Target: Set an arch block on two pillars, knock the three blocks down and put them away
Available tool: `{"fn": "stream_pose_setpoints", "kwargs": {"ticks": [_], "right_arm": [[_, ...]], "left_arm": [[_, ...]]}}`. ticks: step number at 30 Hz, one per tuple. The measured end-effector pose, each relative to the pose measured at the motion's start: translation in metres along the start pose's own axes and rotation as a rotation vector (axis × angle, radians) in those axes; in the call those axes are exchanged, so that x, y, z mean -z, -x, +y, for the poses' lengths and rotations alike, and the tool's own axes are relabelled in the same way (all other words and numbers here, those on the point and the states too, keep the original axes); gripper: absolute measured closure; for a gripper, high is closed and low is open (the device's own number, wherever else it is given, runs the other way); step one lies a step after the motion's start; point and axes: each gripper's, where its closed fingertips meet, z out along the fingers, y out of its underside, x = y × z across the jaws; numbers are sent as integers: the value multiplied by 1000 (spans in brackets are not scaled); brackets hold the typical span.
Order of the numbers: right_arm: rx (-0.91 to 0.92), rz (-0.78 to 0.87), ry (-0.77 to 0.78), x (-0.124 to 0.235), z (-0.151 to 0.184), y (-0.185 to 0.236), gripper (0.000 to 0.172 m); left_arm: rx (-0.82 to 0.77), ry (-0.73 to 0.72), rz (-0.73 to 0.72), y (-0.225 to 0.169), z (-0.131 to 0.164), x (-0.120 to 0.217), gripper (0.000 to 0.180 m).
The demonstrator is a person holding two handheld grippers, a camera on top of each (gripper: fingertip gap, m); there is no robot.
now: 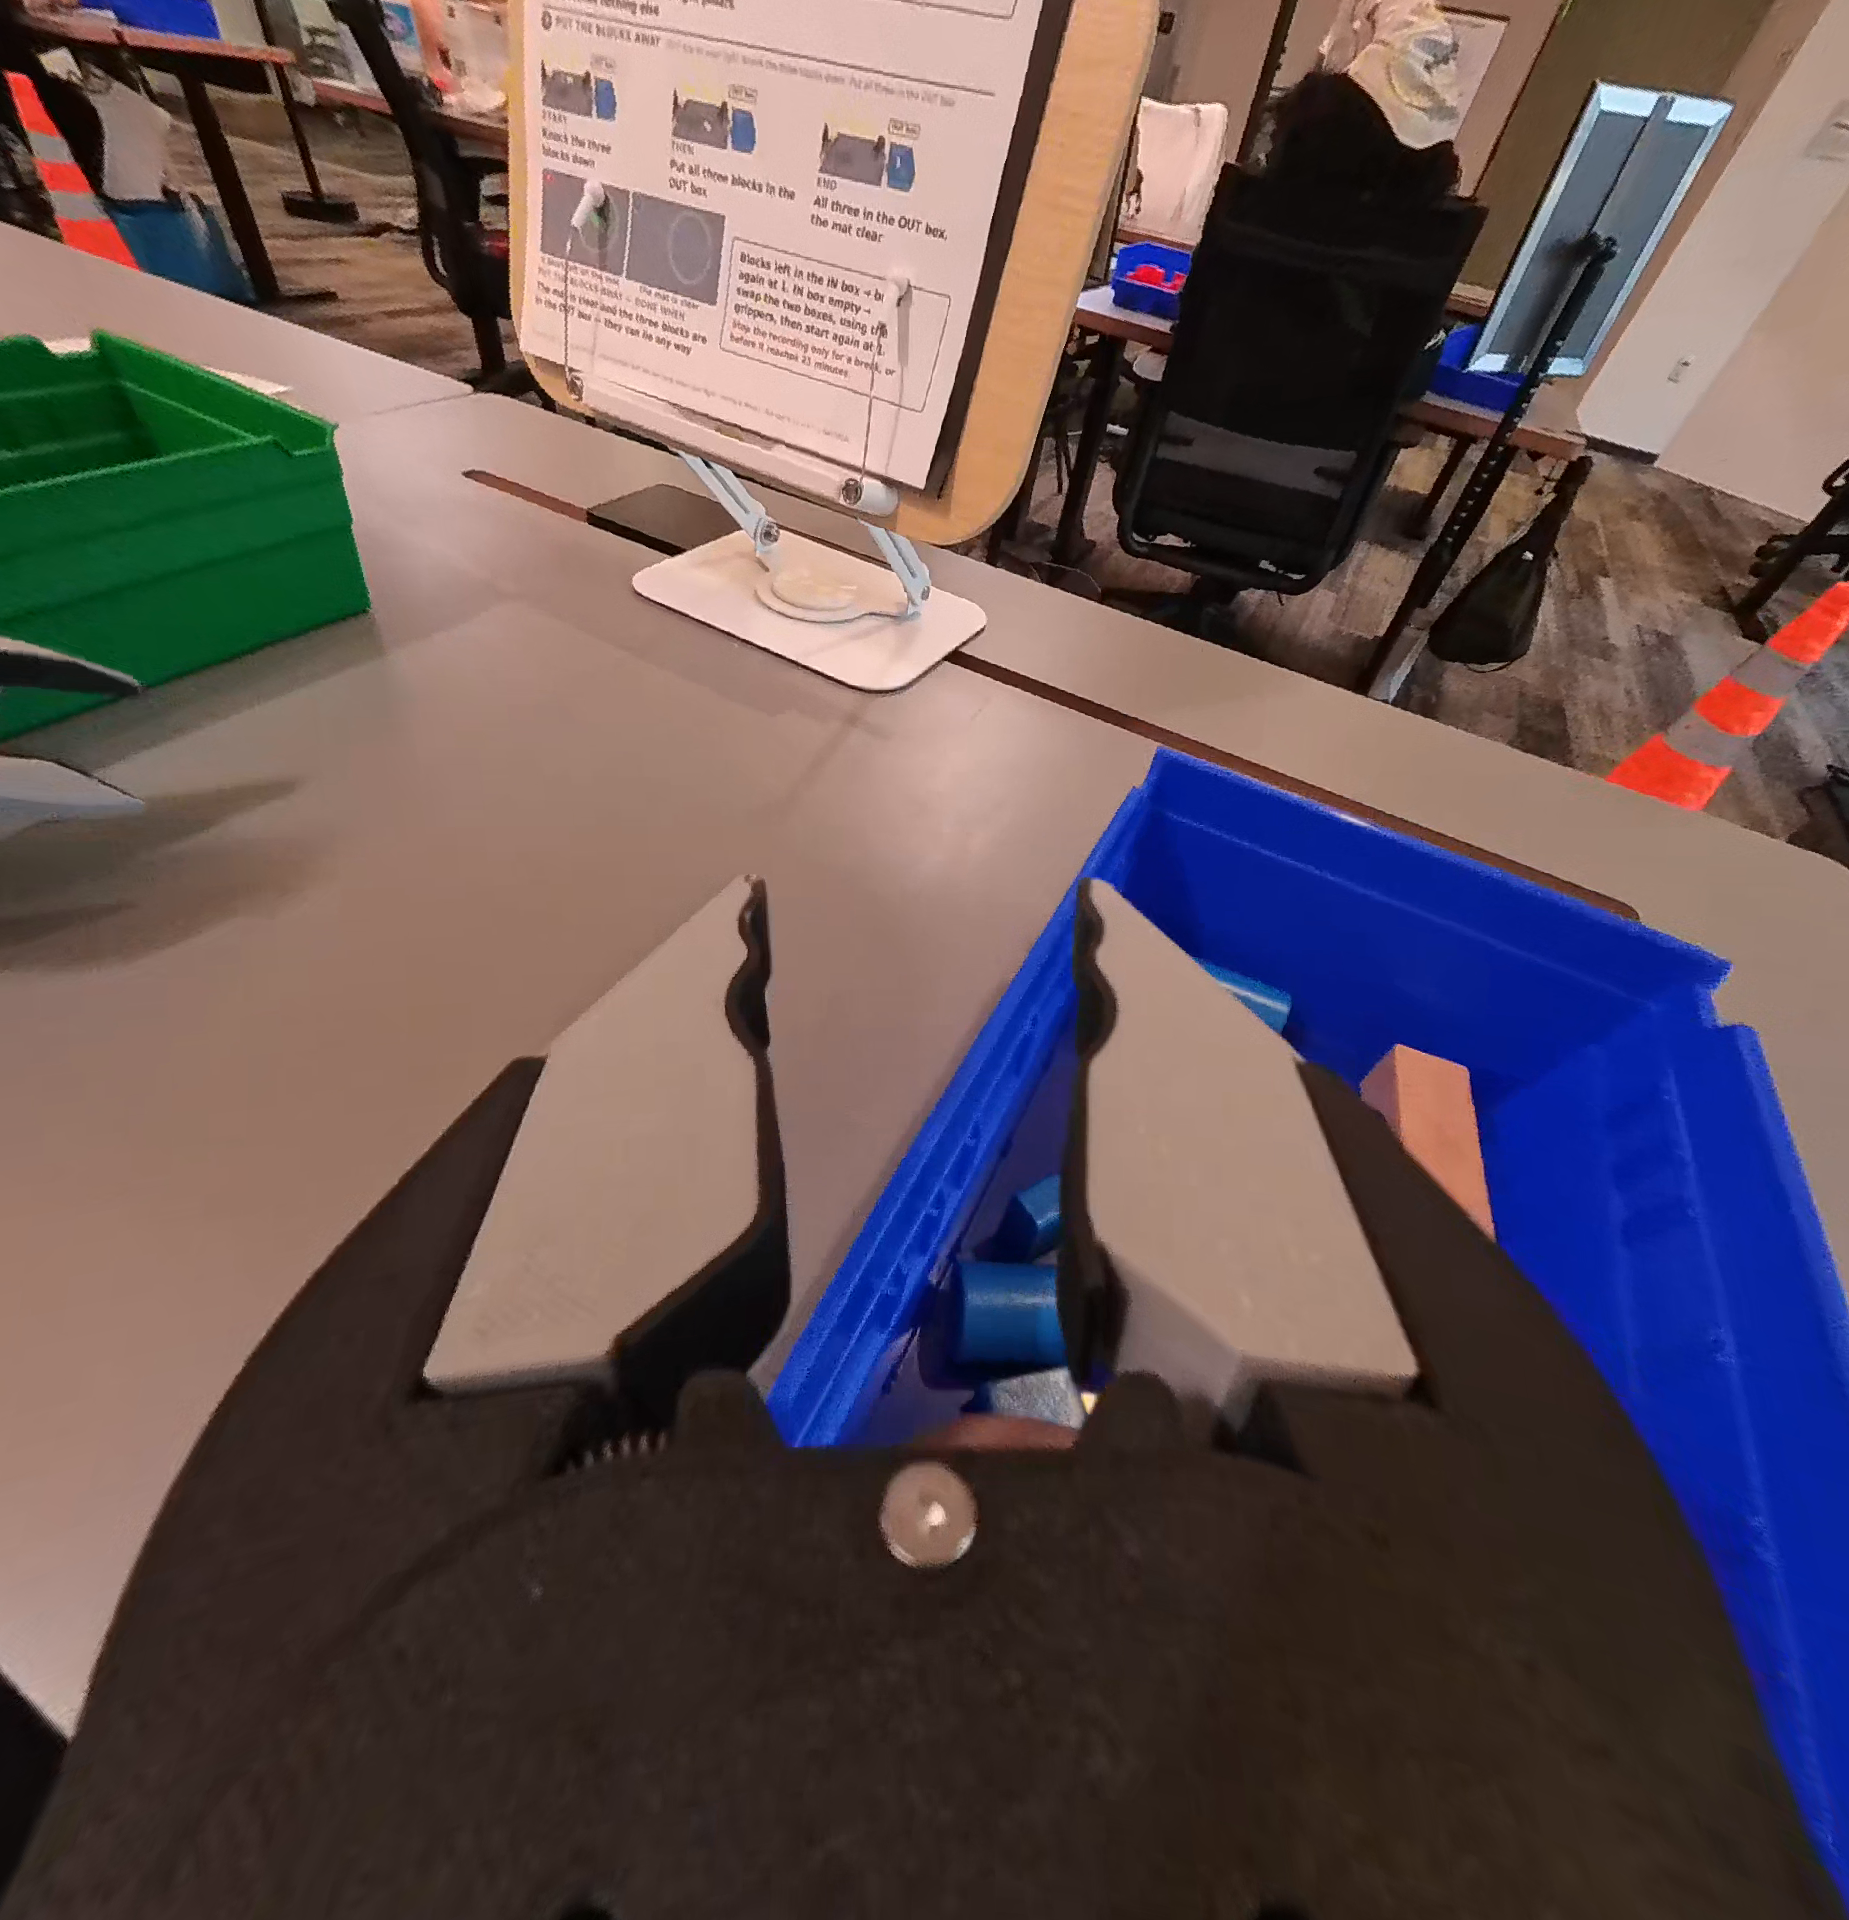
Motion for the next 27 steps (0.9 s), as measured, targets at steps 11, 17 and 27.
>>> {"fn": "stream_pose_setpoints", "kwargs": {"ticks": [11, 17, 27], "right_arm": [[8, -3, 27, 0, 7, 10, 113], [-82, -17, 111, -4, 29, 19, 97], [-135, 90, 270, -10, 62, 6, 91]], "left_arm": [[-29, -123, -150, 35, -35, 56, 108], [94, -138, -174, 74, -41, 110, 89], [84, 172, -114, 80, 28, 91, 95]]}}
